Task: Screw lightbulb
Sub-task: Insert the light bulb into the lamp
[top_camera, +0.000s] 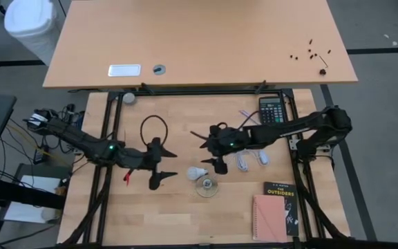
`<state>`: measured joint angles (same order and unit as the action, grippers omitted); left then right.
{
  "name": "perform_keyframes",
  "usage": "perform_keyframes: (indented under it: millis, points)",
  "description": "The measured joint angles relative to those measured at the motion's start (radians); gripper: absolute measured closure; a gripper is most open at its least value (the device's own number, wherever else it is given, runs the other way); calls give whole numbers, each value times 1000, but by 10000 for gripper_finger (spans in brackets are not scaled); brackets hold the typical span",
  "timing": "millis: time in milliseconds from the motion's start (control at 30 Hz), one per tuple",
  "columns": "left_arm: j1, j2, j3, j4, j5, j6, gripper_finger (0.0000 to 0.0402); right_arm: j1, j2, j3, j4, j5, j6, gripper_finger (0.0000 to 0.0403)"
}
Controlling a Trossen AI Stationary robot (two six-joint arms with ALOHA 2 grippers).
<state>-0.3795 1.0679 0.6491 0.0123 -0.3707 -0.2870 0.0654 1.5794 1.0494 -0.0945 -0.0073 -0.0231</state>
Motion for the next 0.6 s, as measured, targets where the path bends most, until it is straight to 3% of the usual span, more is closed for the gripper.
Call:
perform_keyframes:
  millis: [267, 600]
  points:
    - [-23, 5, 0, -25, -65, -12, 73, -8, 100, 2, -18, -80, -24, 116]
    - [-22, 36, 0, -45, -80, 4, 190, -2, 138, 2, -19, -112, -34, 117]
